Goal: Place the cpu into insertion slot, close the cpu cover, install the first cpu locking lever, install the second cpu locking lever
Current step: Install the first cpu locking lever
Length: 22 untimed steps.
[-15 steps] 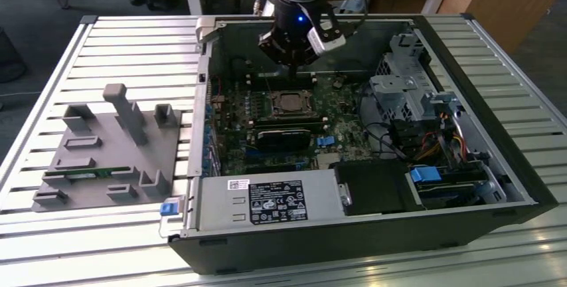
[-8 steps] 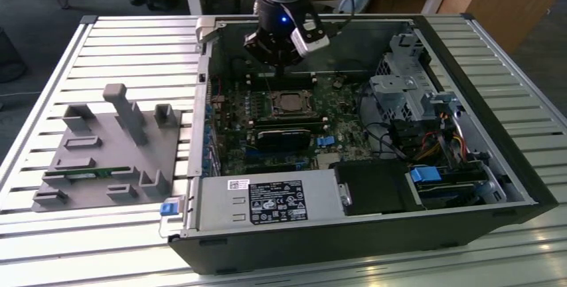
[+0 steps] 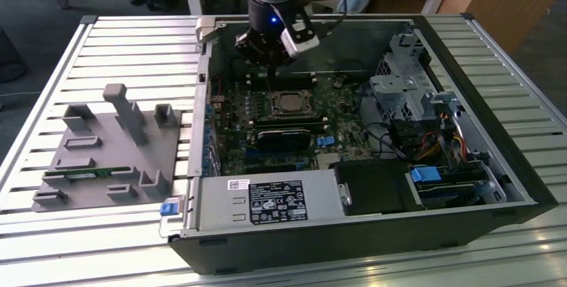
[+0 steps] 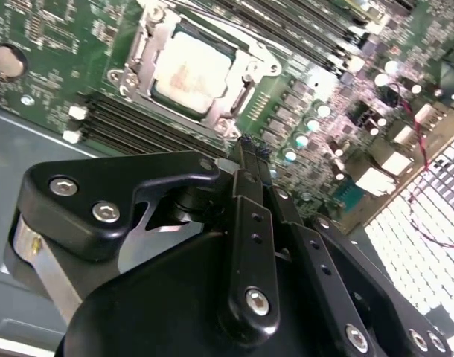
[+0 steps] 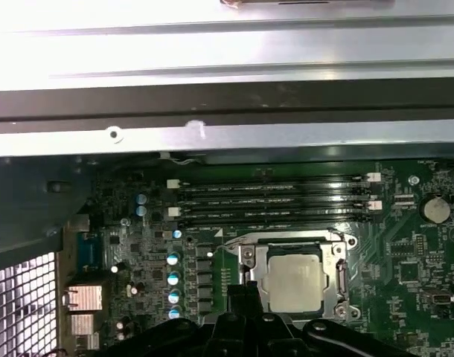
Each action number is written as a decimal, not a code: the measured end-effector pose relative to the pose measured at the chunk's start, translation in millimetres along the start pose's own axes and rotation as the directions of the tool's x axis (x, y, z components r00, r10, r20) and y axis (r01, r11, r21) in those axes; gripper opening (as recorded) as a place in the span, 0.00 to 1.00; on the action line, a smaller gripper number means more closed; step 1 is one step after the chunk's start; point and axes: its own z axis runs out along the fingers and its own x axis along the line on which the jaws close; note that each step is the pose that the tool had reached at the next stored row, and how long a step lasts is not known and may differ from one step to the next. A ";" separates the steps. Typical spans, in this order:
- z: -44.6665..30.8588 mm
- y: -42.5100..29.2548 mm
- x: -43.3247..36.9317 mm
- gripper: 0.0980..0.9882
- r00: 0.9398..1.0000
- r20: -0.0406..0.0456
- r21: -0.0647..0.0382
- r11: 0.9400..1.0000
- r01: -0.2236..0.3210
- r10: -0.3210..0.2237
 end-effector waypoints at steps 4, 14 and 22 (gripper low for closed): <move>0.2 -0.5 8.8 0.02 1.000 0.000 0.000 1.000 0.000 0.000; 1.6 0.2 24.9 0.02 1.000 0.000 0.000 1.000 0.000 0.000; 3.4 11.5 26.2 0.02 1.000 0.000 0.000 1.000 0.000 0.000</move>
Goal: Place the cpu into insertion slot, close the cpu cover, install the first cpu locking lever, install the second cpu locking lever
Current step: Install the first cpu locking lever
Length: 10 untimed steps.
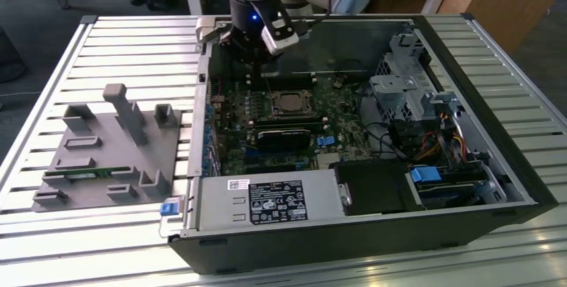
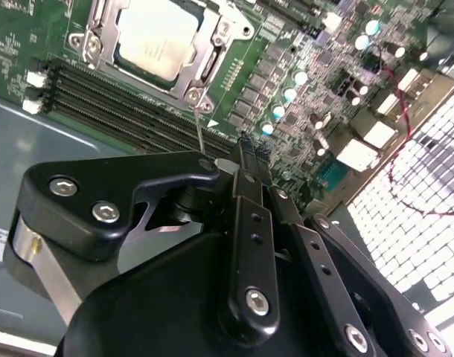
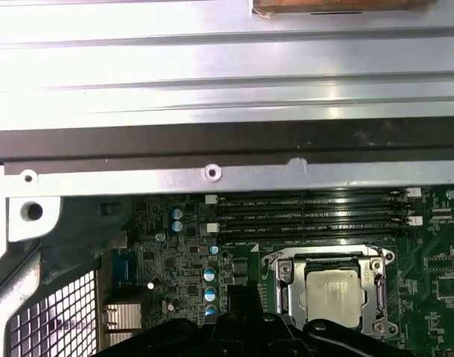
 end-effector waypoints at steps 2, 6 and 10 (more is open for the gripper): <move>0.5 2.3 0.2 0.02 1.000 0.000 0.000 1.000 0.000 0.000; 1.7 5.8 0.5 0.02 1.000 0.000 0.000 1.000 0.000 0.000; 2.3 7.4 0.1 0.02 1.000 0.000 0.000 1.000 0.001 -0.001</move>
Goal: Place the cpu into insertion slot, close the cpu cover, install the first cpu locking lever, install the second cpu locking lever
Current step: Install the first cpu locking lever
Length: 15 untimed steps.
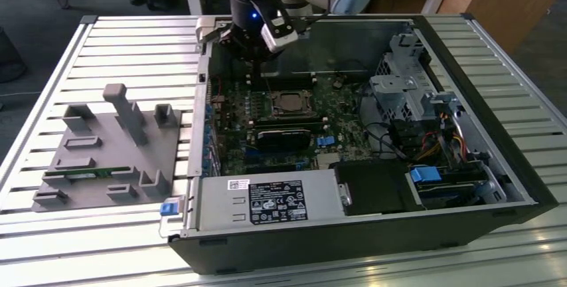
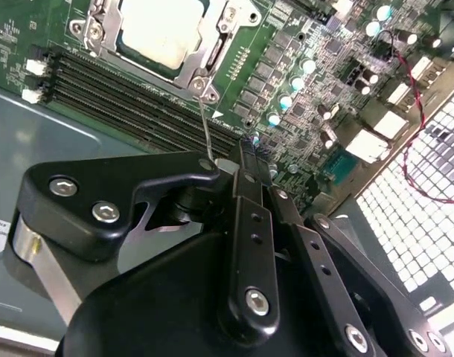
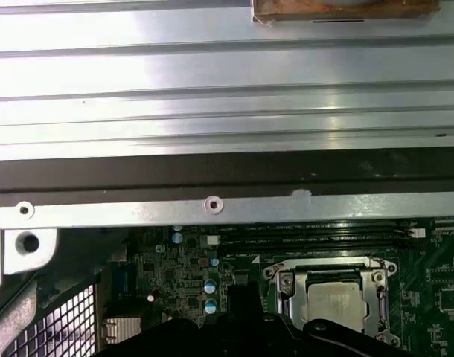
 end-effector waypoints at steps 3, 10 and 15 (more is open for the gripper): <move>0.1 0.4 -2.6 0.02 1.000 0.000 0.000 1.000 0.000 0.000; 0.4 1.3 -14.0 0.02 1.000 0.000 0.000 1.000 0.000 0.000; 1.1 2.3 -26.1 0.02 1.000 0.000 0.000 1.000 0.000 0.000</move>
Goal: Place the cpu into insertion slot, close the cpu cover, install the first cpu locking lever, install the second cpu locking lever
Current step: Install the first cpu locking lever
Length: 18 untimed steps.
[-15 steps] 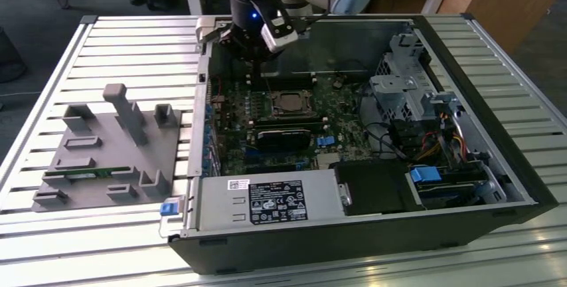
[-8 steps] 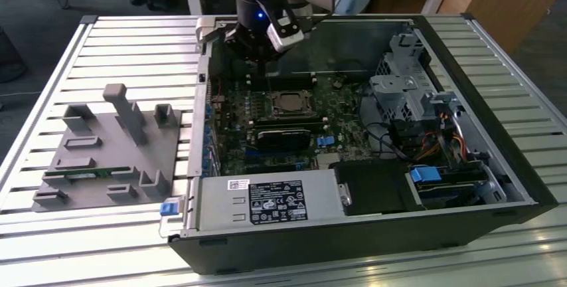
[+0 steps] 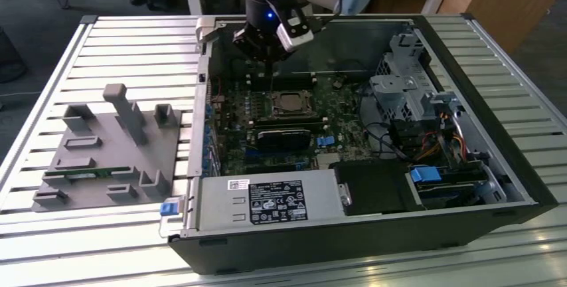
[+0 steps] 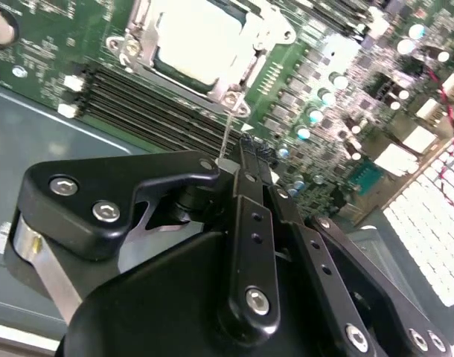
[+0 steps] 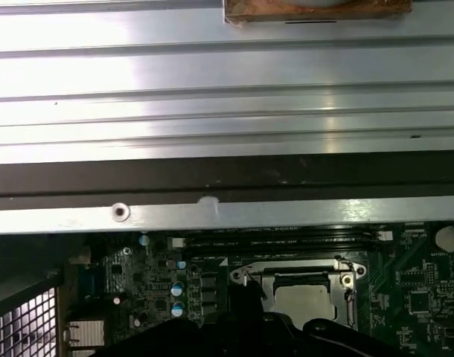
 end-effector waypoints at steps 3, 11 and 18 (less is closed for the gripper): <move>0.6 0.2 -4.2 0.02 1.000 0.000 0.000 1.000 0.000 0.000; 2.2 0.3 -4.9 0.02 1.000 -0.002 -0.041 0.999 0.000 0.000; 7.8 1.8 -14.2 0.02 1.000 -0.003 -0.041 0.999 0.006 -0.006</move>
